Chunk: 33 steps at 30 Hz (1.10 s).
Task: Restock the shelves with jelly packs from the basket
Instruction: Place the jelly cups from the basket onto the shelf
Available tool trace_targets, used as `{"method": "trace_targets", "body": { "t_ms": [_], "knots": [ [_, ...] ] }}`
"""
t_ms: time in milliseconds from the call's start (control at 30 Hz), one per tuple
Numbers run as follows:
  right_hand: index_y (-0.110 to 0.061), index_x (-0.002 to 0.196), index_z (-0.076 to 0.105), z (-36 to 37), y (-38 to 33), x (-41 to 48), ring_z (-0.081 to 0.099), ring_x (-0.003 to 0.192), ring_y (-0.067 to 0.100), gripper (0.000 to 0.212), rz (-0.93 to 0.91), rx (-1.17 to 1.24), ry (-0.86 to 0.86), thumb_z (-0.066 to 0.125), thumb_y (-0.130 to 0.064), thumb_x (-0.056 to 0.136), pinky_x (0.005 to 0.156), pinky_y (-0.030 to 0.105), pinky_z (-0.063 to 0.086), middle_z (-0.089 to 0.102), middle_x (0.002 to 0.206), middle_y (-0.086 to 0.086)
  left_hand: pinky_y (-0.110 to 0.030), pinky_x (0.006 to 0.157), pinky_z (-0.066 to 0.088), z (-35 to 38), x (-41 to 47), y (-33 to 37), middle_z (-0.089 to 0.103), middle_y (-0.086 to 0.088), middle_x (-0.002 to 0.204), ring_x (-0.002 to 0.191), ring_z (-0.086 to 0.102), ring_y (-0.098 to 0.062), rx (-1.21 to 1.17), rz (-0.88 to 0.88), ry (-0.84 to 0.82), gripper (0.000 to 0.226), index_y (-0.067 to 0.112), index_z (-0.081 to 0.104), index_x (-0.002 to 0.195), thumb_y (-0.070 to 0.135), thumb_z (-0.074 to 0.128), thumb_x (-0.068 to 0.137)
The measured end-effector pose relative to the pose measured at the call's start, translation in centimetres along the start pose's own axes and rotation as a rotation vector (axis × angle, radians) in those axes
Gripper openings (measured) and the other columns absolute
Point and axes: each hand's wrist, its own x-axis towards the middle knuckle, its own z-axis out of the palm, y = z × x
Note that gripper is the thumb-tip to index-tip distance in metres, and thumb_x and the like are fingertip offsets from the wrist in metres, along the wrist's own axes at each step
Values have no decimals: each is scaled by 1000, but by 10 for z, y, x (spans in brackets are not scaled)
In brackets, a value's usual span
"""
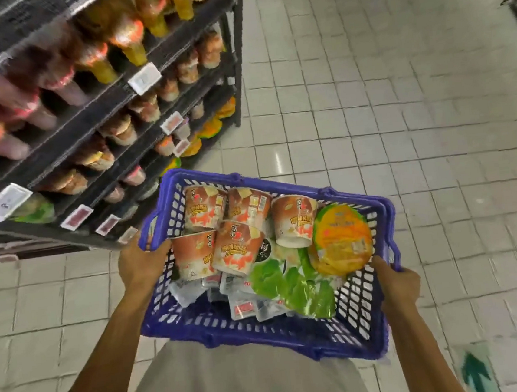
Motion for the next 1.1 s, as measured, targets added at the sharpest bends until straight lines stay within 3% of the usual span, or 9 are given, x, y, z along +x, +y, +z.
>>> {"method": "trace_targets", "body": {
  "t_ms": [100,333,433,567,667,833,933,1033,1100],
  "knots": [
    [-6,67,60,22,-53,33,53,52,26,35,-113,-84,-89,77,-37,74,52,30,40,56,57,9,-49,82,55,4,-10,1,71,-20,94,85,67,-37,-103,-151,73,38,4,68,103,28,79,76],
    [-8,69,63,117,-168,71,58,58,28,32,-308,-245,-247,77,-36,72,59,39,50,62,64,14,-44,75,55,22,8,4,69,-17,85,77,66,-33,-271,-327,211,50,2,69,94,41,74,62],
    [-9,67,63,159,-217,78,54,51,24,30,-357,-315,-299,77,-35,72,49,27,42,60,61,11,-44,74,58,31,20,2,72,-17,87,77,69,-33,-379,-488,251,35,9,67,85,34,79,66],
    [-9,70,67,221,-258,83,51,47,19,25,-424,-374,-405,82,-30,71,46,25,40,56,53,3,-47,74,59,54,33,-7,71,-21,88,75,69,-33,-475,-698,302,22,8,67,82,19,81,71],
    [-12,65,65,270,-270,91,49,46,20,25,-416,-454,-457,83,-29,70,46,26,40,55,51,3,-32,60,51,76,45,-20,69,-18,81,60,63,-26,-475,-809,352,20,11,63,76,21,80,71],
    [-12,64,66,364,-252,136,52,40,20,26,-410,-582,-501,83,-31,70,39,21,38,54,39,-1,-50,75,57,134,82,-72,68,-24,81,73,67,-38,-453,-951,333,24,6,61,75,22,78,76],
    [-11,62,64,423,-231,166,51,41,21,29,-384,-640,-525,85,-30,70,38,21,36,52,37,0,-48,71,55,174,114,-106,64,-22,70,63,62,-32,-478,-1017,342,25,2,61,71,18,80,75],
    [-10,61,59,485,-209,194,47,41,21,30,-315,-635,-554,85,-20,72,36,20,36,50,39,2,-48,72,53,214,149,-141,64,-21,77,66,59,-31,-558,-1087,315,26,-2,63,80,15,82,74],
    [-11,60,57,523,-196,211,45,39,19,30,-288,-632,-567,84,-16,72,34,20,36,50,37,1,-37,62,50,238,172,-161,60,-18,76,62,54,-28,-590,-1100,301,27,-3,65,86,13,82,73]
  ]
}}
